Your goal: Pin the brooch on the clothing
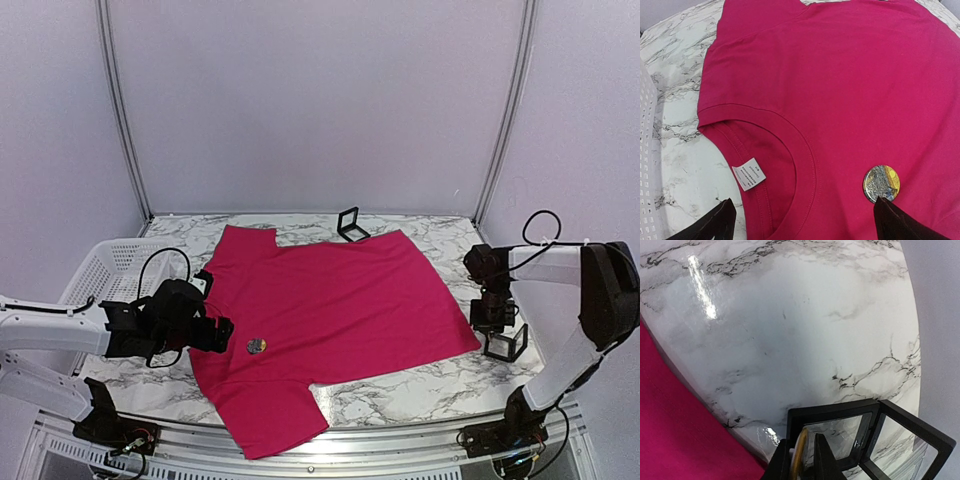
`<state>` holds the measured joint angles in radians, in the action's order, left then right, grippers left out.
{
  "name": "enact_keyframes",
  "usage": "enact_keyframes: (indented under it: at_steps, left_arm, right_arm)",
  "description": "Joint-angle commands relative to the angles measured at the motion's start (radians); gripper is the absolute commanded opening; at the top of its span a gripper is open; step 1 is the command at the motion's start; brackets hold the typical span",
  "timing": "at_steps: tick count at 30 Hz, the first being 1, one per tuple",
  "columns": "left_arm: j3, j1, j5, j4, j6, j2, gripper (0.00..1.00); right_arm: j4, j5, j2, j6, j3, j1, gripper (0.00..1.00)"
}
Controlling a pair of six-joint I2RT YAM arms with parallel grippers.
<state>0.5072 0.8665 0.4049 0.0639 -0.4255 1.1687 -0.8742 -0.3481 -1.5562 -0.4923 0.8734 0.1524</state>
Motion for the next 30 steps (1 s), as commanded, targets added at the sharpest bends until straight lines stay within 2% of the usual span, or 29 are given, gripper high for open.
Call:
enact_keyframes:
  at_steps: [1,4,8,14,24,27,30]
  left_arm:
    - [-0.012,-0.004,-0.022,-0.030,0.017,0.021,0.99]
    - [-0.010,-0.004,-0.030,-0.031,0.020,0.029,0.99]
    - [-0.007,-0.004,-0.038,-0.032,0.025,0.032,0.99]
    - [-0.005,-0.004,-0.049,-0.040,0.028,0.039,0.99]
    - [-0.013,-0.004,-0.057,-0.054,0.037,0.017,0.99]
    - [-0.024,-0.004,-0.054,-0.068,0.046,-0.023,0.99]
    - [-0.032,-0.004,-0.028,-0.086,0.046,-0.094,0.99]
  right_arm:
    - [-0.016,-0.023,-0.008,0.006,0.029,0.015,0.13]
    - [-0.004,-0.019,-0.013,0.009,0.018,0.015,0.13]
    - [-0.003,-0.023,-0.008,0.009,0.017,0.015,0.05]
    - [-0.032,-0.046,0.008,0.004,0.035,0.025,0.00]
    - [-0.094,-0.050,0.026,0.009,0.109,0.045,0.00]
    - [-0.103,-0.041,0.031,0.044,0.159,0.093,0.00]
    - [-0.094,-0.020,0.025,0.130,0.250,0.207,0.00]
